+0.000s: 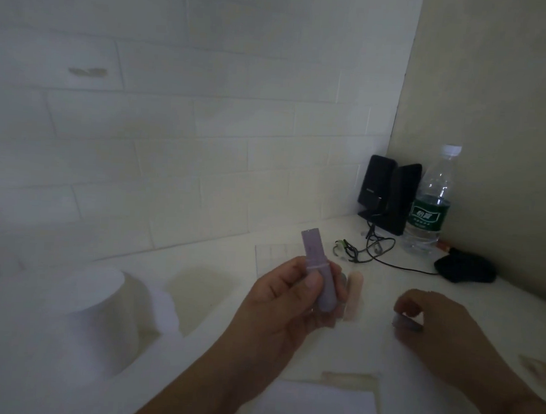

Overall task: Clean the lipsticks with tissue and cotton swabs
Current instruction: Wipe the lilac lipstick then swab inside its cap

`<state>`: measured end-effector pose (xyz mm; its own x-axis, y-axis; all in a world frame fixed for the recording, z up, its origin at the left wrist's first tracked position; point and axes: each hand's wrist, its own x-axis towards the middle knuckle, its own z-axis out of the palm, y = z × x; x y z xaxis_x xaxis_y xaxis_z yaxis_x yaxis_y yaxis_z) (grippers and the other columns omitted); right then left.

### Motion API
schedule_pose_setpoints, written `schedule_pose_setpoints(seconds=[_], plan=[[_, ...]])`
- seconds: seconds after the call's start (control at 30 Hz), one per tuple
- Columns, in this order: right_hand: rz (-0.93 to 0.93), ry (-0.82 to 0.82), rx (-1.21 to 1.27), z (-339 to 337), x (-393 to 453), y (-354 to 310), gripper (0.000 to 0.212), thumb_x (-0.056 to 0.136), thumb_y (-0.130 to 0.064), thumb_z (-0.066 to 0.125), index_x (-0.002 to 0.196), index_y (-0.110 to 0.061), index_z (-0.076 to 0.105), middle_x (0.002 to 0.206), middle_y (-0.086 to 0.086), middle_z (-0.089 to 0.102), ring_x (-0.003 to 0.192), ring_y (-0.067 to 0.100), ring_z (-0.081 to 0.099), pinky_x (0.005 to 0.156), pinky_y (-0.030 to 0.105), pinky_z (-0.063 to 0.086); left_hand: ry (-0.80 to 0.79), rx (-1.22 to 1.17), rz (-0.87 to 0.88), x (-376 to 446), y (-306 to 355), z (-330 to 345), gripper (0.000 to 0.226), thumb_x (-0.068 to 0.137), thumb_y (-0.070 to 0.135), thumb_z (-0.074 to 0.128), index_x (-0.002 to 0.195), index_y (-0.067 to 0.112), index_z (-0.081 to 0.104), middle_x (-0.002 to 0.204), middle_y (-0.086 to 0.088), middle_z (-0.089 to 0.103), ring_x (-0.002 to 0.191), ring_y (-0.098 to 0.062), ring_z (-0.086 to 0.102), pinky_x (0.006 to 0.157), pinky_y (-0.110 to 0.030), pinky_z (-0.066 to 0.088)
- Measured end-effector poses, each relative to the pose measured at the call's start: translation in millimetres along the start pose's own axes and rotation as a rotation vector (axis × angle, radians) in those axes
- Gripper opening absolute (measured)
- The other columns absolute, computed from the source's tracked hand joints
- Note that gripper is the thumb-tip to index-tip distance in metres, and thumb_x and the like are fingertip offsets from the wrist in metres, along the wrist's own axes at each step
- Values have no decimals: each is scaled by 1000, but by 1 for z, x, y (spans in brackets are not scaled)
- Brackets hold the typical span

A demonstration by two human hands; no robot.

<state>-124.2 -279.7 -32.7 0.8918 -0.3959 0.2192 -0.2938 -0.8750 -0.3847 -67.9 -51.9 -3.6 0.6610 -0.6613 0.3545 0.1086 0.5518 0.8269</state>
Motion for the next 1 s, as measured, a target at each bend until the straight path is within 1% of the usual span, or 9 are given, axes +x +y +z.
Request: schedule_pose_setpoints(seconds=[0.1, 0.17, 0.27, 0.4, 0.5, 0.57, 0.67, 0.8, 1.0], plan=[[41, -52, -43, -1, 1, 2, 24, 83, -31, 69, 102, -33, 56, 105, -5, 61, 93, 11, 54, 85, 26, 45, 14, -115, -5, 0, 3, 0, 36, 72, 30, 82, 97, 7, 70, 88, -12, 67, 83, -20, 69, 72, -29, 55], [19, 84, -89, -9, -3, -10, 37, 82, -42, 68, 115, -32, 56, 111, -8, 59, 100, 11, 55, 87, 28, 46, 36, -150, -6, 0, 3, 0, 37, 70, 30, 83, 96, 8, 71, 88, -12, 68, 81, -21, 69, 69, -28, 54], [-208, 431, 373, -23, -30, -61, 20, 80, -52, 61, 90, -34, 60, 81, -16, 64, 72, 2, 62, 60, 11, 45, 82, -114, 7, 1, 1, 0, 40, 65, 35, 86, 93, 10, 72, 87, -9, 69, 82, -19, 68, 68, -28, 53], [-307, 201, 966, -15, -65, -112, 49, 60, -73, 67, 90, -35, 61, 88, -10, 72, 75, 9, 68, 60, 19, 53, 130, -34, 8, 1, -3, 1, 53, 63, 38, 87, 101, 5, 68, 93, -13, 67, 89, -26, 60, 85, -42, 43], [-284, 210, 1192, -9, -66, -118, 33, 63, -36, 86, 85, -25, 64, 80, -2, 75, 65, 12, 69, 58, 20, 54, 117, -53, -4, -1, -3, 3, 57, 61, 35, 89, 103, 2, 69, 96, -18, 66, 94, -33, 57, 91, -50, 41], [-247, 264, 1220, -9, -63, -117, 28, 59, -16, 79, 84, -14, 64, 76, -1, 75, 62, 13, 69, 58, 21, 55, 111, -58, 9, -1, -3, 6, 54, 57, 37, 91, 99, 9, 74, 95, -14, 70, 91, -29, 62, 88, -42, 47], [-204, 324, 1200, -7, -61, -113, 27, 58, -15, 76, 83, -18, 66, 81, -1, 75, 71, 16, 71, 63, 28, 58, 136, -92, 25, -1, -3, 8, 50, 54, 40, 91, 96, 17, 76, 93, -10, 73, 83, -20, 66, 78, -32, 52], [-185, 353, 1143, -6, -61, -112, 31, 57, -22, 77, 86, -27, 67, 80, 0, 74, 73, 16, 71, 63, 31, 59, 195, -78, 54, -1, -6, 9, 49, 55, 41, 90, 94, 15, 75, 92, -10, 72, 85, -24, 62, 78, -36, 48], [-165, 349, 1119, -6, -63, -113, 27, 56, -21, 79, 81, -22, 69, 78, -1, 74, 69, 17, 71, 61, 25, 57, 239, -86, 52, -3, -5, 11, 37, 56, 35, 88, 86, 17, 76, 87, -8, 73, 81, -20, 66, 79, -34, 49]])
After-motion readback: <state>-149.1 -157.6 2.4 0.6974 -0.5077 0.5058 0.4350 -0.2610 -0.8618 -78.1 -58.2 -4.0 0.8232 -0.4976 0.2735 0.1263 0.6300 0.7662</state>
